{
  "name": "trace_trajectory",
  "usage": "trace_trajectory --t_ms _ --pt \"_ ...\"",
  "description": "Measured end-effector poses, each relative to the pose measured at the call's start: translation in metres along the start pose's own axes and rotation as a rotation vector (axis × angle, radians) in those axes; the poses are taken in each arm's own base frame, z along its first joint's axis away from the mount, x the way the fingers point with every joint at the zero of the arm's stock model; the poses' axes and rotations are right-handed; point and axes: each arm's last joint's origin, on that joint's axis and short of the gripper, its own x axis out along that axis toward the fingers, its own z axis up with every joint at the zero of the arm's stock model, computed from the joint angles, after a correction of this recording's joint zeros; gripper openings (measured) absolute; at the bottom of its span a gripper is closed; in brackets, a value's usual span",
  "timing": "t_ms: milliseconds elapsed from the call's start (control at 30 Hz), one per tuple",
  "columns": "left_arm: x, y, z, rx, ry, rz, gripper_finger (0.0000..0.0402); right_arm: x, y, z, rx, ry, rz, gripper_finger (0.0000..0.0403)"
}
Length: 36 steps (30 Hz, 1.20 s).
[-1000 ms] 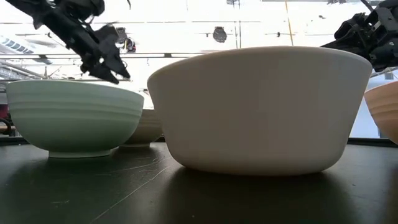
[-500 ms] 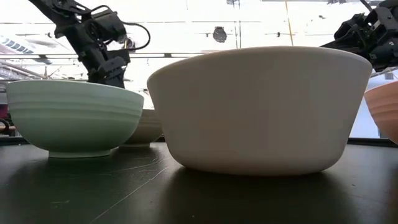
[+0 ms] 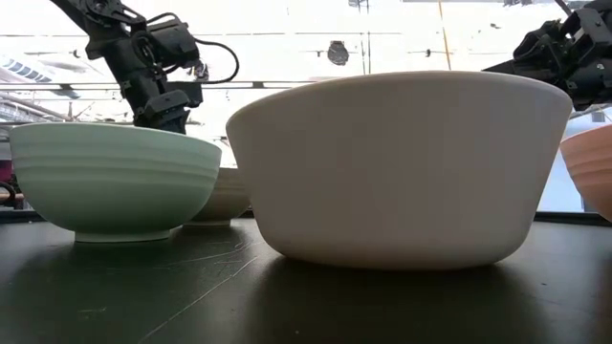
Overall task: Nest bowls inside each other
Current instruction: Stack the brown bowl on the stacked white bowl
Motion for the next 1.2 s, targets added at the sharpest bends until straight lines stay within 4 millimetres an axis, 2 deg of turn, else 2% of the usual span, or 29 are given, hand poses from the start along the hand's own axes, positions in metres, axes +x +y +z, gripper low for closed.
trace_trajectory --t_ms 833,967,1200 --pt "0.001 -0.005 0.001 -0.030 -0.003 -0.078 0.0392 0.000 0.000 -0.001 -0.011 0.004 -0.001 0.0212" --pt "0.012 -0.005 -0.001 -0.044 0.057 -0.059 0.0392 0.000 0.000 -0.001 -0.025 0.002 0.000 0.0212" --pt "0.044 -0.004 0.000 -0.045 0.128 -0.010 0.0392 0.000 0.000 -0.001 -0.025 0.002 0.000 0.0212"
